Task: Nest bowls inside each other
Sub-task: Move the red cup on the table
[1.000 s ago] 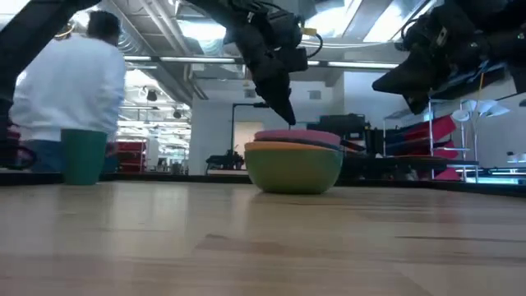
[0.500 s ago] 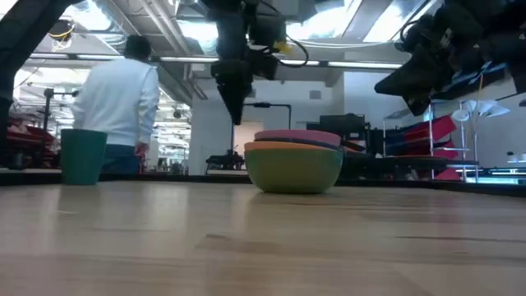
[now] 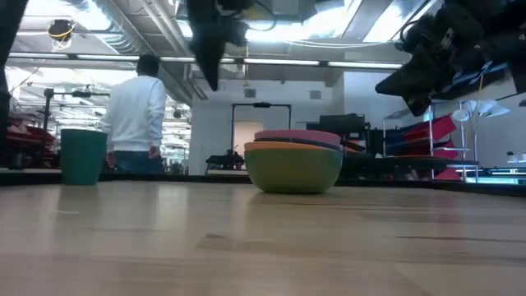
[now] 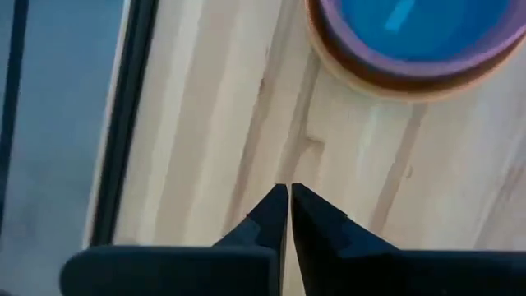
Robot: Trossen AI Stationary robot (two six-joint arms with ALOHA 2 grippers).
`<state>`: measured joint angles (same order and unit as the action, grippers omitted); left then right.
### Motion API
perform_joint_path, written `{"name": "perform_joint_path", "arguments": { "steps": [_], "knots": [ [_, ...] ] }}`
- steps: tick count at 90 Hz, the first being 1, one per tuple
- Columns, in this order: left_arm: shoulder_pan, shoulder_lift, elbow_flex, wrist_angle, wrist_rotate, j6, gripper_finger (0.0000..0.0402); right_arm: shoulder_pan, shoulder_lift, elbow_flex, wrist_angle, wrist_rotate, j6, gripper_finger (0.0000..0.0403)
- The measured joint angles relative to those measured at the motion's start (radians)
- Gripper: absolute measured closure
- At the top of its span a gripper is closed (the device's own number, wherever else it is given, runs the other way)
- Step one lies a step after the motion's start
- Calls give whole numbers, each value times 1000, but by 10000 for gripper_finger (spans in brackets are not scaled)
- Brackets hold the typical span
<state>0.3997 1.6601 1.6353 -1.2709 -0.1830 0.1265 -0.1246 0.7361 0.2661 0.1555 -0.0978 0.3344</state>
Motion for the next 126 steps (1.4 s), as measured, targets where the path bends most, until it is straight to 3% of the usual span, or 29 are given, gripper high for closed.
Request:
{"name": "perform_joint_path", "arguments": {
  "steps": [26,57,91,111,126],
  "knots": [
    [27,-227,-323,54,-55,-184,401,0,0,0,4,0,-2,403],
    [27,-379,-527,62,-95,-329,401,0,0,24,-39,-67,6,403],
    [25,-525,-668,78,-94,-411,401,1,0,319,-586,-20,-19,403],
    [25,-606,-689,76,-91,-418,401,11,20,488,-991,-59,121,403],
    [27,-636,-689,76,-93,-411,401,98,37,539,-1161,-105,239,403]
  ]
}}
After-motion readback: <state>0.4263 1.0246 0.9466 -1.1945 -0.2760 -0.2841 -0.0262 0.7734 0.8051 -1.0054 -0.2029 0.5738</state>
